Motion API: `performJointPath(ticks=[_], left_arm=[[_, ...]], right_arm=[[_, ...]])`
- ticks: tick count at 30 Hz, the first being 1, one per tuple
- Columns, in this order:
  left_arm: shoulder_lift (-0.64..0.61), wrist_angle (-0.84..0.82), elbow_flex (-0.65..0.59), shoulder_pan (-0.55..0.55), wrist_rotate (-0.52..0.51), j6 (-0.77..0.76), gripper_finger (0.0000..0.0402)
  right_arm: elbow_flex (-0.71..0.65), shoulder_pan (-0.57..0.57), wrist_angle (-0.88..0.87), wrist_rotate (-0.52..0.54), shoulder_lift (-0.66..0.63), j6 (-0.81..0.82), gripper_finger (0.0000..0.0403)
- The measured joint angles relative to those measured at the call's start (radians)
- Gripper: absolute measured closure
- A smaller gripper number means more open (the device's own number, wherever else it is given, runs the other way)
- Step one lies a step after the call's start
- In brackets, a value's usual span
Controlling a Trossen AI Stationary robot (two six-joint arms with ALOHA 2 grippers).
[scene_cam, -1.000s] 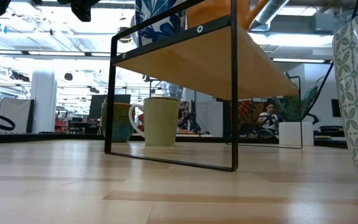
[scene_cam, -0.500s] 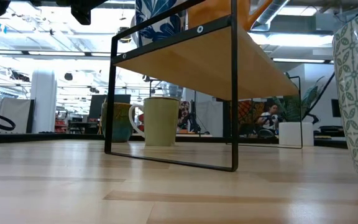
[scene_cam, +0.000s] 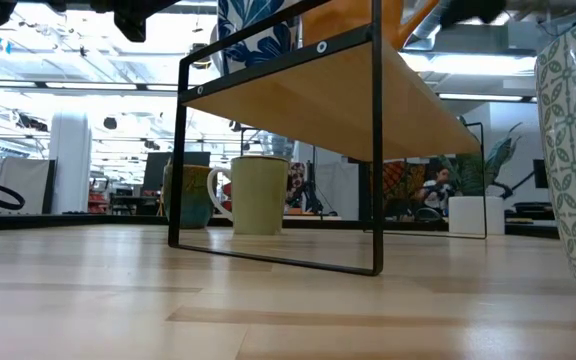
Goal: Place coffee mugs
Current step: Put the white mug on the shelf
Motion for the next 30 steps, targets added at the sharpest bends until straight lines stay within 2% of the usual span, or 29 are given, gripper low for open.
performJointPath(ticks=[2, 5, 8, 14, 20, 26, 30], left_arm=[[0.000, 0.000, 0.000, 0.000, 0.000, 0.000, 0.0255], [0.000, -0.002, 0.000, 0.000, 0.000, 0.000, 0.0255], [0.000, -0.002, 0.000, 0.000, -0.015, 0.000, 0.0255], [0.000, -0.011, 0.000, 0.000, -0.028, -0.002, 0.0255], [0.000, -0.031, 0.000, 0.000, -0.031, -0.004, 0.0255], [0.000, -0.034, 0.000, 0.000, -0.031, -0.014, 0.0255], [0.000, -0.034, 0.000, 0.000, -0.031, -0.013, 0.0255]], right_arm=[[-0.108, -0.012, 0.104, 0.001, -0.051, -0.006, 0.0326], [-0.198, -0.021, 0.207, 0.000, -0.108, 0.009, 0.0326], [-0.245, -0.015, 0.300, 0.001, -0.140, 0.007, 0.0326], [-0.325, -0.010, 0.514, 0.001, -0.151, -0.164, 0.0326], [-0.413, -0.006, 0.649, 0.001, -0.165, -0.255, 0.0326], [-0.568, -0.008, 0.784, 0.039, -0.292, -0.240, 0.0326], [-0.611, -0.007, 0.819, 0.035, -0.397, -0.243, 0.0326]])
